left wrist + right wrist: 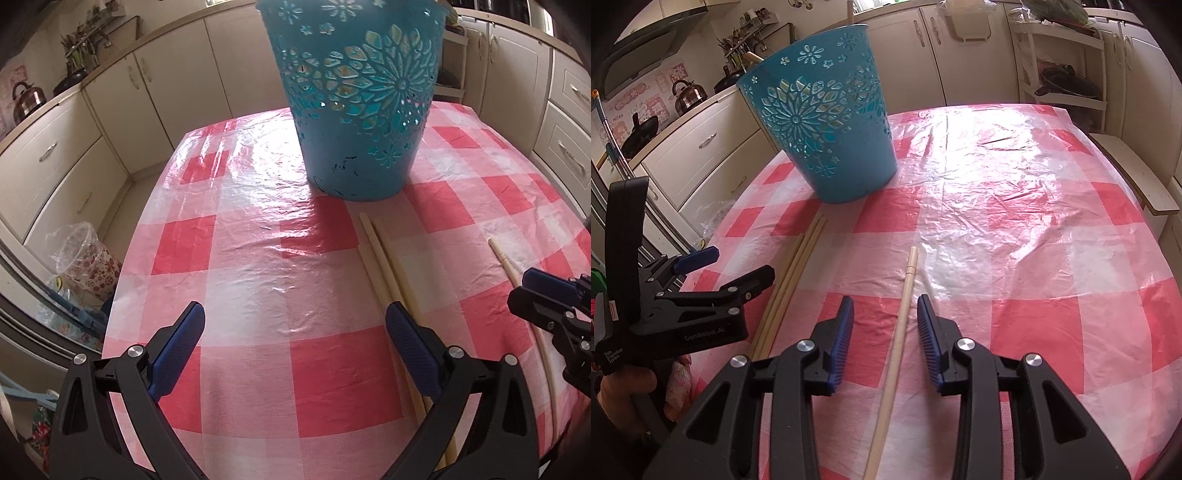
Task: Organize utensils
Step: 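Move the left gripper to the chopstick pile and close on one chopstick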
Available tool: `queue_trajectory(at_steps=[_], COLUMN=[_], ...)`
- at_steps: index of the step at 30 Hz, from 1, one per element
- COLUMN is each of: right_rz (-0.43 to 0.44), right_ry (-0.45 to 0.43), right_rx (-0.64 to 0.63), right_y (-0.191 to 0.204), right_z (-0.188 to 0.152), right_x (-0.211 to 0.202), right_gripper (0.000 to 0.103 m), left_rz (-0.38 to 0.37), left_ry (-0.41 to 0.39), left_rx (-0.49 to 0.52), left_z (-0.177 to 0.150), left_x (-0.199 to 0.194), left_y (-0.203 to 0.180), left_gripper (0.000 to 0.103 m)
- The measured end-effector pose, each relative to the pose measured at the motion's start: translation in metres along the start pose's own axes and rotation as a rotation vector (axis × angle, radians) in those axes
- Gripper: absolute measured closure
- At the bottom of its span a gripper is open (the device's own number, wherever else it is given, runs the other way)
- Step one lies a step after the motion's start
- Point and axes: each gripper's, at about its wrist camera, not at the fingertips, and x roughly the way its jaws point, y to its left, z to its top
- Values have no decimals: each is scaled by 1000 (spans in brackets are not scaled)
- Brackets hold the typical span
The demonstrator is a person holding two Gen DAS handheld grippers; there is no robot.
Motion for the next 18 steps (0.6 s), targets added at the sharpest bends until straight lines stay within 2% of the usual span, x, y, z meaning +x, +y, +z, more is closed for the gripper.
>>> queue_trajectory(at_steps=[4, 6, 8, 15, 18], right_rz=[1, 0, 1, 3, 2], right_ry=[0, 0, 0, 1, 1], right_rx=[-1, -2, -4, -7, -8], right_y=[0, 0, 0, 0, 1], right_z=[0, 0, 0, 0, 0], right_x=[0, 0, 0, 1, 1], right_gripper=[67, 66, 66, 64, 64], left_rz=[11, -4, -51, -88, -81], left_ry=[20, 36, 50, 21, 29], left_rx=[17, -3, -36, -32, -34], left_z=[0, 0, 0, -1, -1], left_x=[3, 4, 5, -1, 1], left_y=[-3, 0, 3, -2, -3], left_gripper=[9, 9, 9, 9, 9])
